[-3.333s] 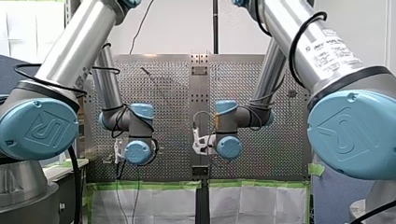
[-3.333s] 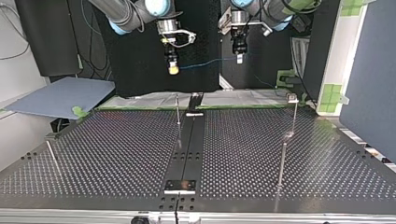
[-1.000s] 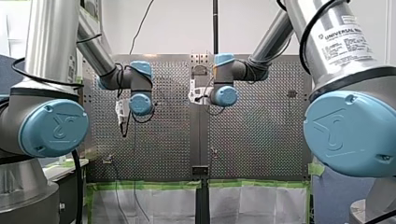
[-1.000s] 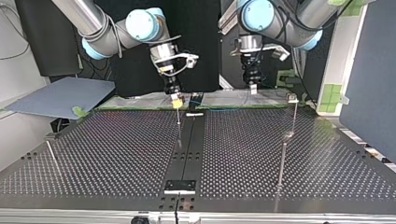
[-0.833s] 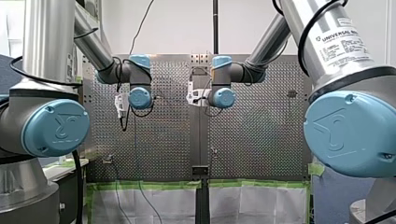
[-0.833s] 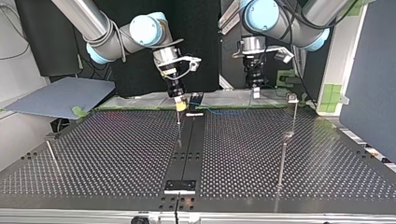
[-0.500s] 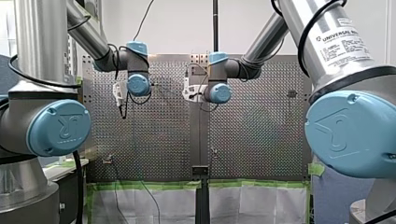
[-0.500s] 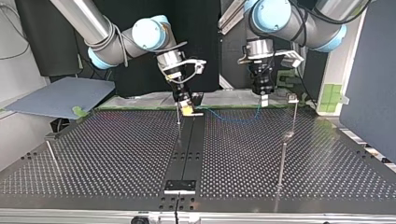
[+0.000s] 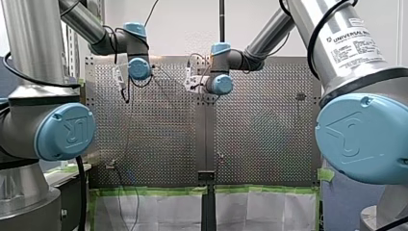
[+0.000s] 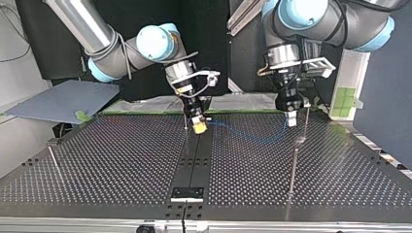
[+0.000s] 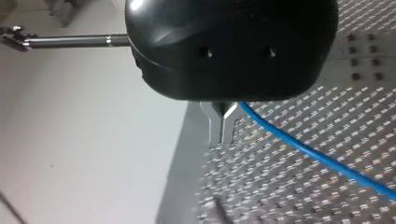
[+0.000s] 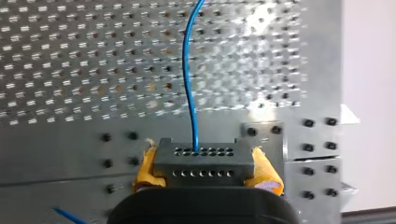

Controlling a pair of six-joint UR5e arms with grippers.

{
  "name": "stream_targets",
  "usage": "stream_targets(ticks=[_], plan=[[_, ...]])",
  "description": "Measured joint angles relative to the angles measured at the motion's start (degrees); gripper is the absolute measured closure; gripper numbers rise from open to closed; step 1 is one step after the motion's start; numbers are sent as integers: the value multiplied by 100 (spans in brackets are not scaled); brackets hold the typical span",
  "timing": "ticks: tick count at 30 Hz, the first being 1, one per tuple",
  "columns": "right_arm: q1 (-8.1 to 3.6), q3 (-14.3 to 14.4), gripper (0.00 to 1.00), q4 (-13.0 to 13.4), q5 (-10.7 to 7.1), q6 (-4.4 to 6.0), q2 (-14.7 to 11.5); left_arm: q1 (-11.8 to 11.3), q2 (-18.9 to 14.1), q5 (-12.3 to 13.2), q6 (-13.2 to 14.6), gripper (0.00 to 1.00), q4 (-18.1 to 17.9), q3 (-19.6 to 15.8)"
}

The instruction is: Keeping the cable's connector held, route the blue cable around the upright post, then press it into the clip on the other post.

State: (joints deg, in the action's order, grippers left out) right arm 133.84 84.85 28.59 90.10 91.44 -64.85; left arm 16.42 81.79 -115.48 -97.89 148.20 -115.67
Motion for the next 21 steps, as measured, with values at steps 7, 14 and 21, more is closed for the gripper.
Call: stream_targets(ticks=[7, 14, 21], plan=[[5, -374, 100, -122, -78, 45, 2, -182, -67, 150, -95, 100, 80, 338], [5, -728, 100, -141, -155, 165, 16, -501, -73, 430, -208, 100, 242, 673], [1, -1110, 100, -181, -222, 231, 126, -836, -68, 764, -350, 100, 298, 751]])
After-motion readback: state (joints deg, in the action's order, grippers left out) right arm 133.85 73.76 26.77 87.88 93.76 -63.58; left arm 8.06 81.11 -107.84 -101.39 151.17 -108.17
